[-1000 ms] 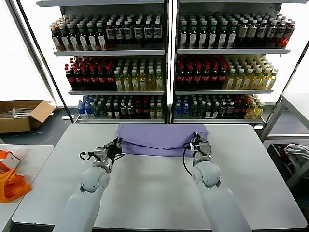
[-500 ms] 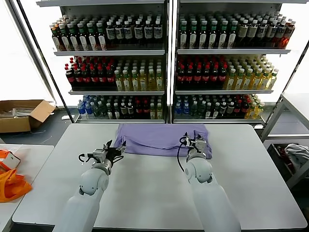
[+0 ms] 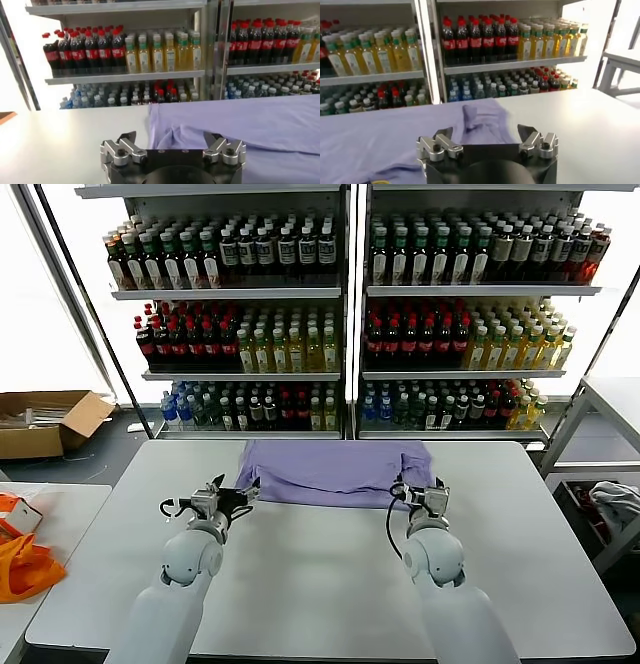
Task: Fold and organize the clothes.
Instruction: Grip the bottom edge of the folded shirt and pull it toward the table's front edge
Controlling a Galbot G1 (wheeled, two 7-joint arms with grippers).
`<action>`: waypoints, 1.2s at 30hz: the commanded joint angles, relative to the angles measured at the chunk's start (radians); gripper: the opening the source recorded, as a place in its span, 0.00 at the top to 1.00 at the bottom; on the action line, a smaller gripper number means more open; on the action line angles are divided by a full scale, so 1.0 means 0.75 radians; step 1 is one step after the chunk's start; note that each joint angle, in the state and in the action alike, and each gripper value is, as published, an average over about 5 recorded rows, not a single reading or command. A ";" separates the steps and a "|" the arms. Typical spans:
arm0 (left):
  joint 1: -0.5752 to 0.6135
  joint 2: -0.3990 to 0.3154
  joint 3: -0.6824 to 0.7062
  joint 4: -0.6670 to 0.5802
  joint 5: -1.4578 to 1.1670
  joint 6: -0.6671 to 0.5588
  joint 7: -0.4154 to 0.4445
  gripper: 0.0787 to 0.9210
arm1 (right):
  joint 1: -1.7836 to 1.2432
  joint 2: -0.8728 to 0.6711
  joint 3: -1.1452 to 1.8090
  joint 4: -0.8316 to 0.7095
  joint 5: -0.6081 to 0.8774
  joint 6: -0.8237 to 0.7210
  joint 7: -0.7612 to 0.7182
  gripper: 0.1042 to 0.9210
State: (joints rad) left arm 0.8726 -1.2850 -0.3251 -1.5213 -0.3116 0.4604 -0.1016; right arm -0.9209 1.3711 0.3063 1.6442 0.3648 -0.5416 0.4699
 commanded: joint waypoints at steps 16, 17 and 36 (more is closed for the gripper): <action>-0.004 0.006 -0.003 0.045 -0.002 0.047 -0.012 0.12 | -0.058 -0.057 0.029 0.008 0.074 -0.047 0.020 0.12; -0.006 0.006 -0.002 0.047 -0.002 0.048 -0.013 0.12 | -0.057 -0.055 0.029 0.004 0.076 -0.047 0.018 0.12; 0.021 0.019 0.009 0.061 0.016 0.081 -0.006 0.44 | -0.086 -0.028 0.010 -0.017 0.089 -0.046 -0.004 0.53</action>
State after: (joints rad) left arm 0.8831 -1.2726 -0.3238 -1.4768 -0.3080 0.5133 -0.1099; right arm -0.9787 1.3480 0.3144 1.6344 0.4245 -0.5703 0.4664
